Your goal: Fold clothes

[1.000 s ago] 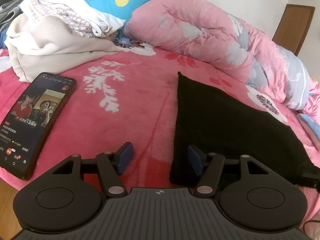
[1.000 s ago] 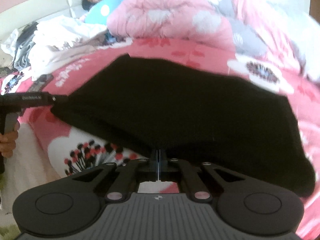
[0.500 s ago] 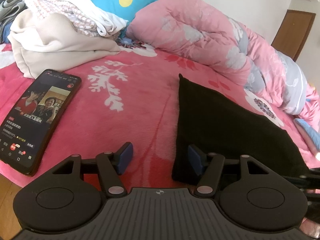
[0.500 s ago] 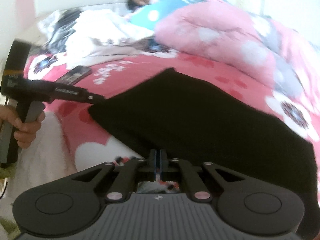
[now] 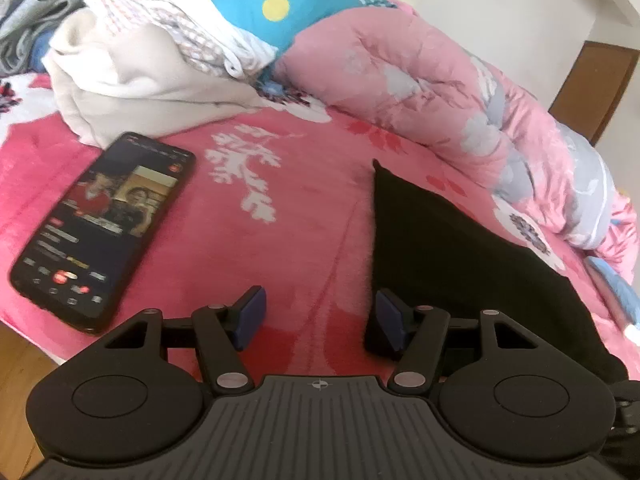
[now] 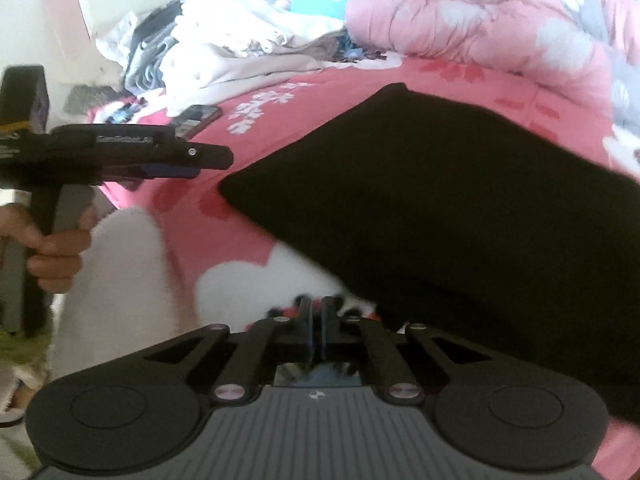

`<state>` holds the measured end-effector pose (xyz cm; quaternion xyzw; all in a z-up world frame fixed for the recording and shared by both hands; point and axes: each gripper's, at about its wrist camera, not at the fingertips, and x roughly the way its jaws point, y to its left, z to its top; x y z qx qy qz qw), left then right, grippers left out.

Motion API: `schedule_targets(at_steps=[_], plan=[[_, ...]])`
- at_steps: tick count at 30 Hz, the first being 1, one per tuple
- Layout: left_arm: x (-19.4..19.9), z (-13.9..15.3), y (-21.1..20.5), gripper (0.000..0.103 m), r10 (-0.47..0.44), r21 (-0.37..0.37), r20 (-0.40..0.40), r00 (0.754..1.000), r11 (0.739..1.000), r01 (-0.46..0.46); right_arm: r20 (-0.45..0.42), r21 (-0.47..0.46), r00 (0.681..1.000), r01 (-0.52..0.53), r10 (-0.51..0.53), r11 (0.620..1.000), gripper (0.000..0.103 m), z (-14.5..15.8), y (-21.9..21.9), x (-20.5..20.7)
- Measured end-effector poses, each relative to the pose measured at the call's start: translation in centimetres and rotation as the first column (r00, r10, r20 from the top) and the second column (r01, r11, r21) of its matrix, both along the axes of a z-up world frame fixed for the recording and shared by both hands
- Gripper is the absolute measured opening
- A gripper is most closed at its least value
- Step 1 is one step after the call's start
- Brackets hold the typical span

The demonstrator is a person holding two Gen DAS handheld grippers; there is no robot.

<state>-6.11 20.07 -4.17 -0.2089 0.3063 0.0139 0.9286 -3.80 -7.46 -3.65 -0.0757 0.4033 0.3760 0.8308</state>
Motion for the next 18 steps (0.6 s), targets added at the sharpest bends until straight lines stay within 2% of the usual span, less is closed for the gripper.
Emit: schedule_targets(at_steps=[2, 5, 7, 9, 14, 17, 18], plan=[[-0.3, 0.4, 0.1, 0.061, 0.017, 0.021, 0.007, 1.0, 1.0, -0.017, -0.001, 0.071, 1.0, 0.002, -0.002, 0.997, 0.003, 0.9, -0.4, 0.1], [-0.8, 1.1, 0.2, 0.061, 0.042, 0.042, 0.027, 0.999, 0.998, -0.043, 0.061, 0.098, 0.995, 0.067, -0.073, 0.993, 0.004, 1.6, 0.1, 1.3], [-1.0, 1.4, 0.1, 0.061, 0.042, 0.044, 0.037, 0.998, 0.998, -0.044, 0.053, 0.105, 0.993, 0.101, -0.107, 0.989, 0.005, 0.8, 0.6, 2.6], [-0.9, 1.7, -0.3, 0.061, 0.031, 0.047, 0.042, 0.999, 0.998, -0.033, -0.009, 0.093, 0.996, 0.09, -0.089, 0.992, 0.005, -0.9, 1.6, 3.0], [0.0, 1.8, -2.0, 0.061, -0.031, 0.033, 0.056, 0.998, 0.999, 0.029, -0.029, 0.162, 0.996, -0.079, 0.085, 0.984, 0.005, -0.8, 2.4, -1.5], [1.2, 1.4, -3.8, 0.061, -0.096, 0.035, 0.051, 0.994, 0.995, 0.094, 0.019, 0.106, 1.0, -0.006, 0.004, 0.994, 0.005, -0.6, 0.3, -3.2], [1.6, 1.3, -4.5, 0.061, -0.117, 0.04, 0.047, 0.992, 0.993, 0.115, 0.03, 0.097, 0.998, 0.047, -0.051, 0.994, 0.006, -0.5, -0.9, -3.2]])
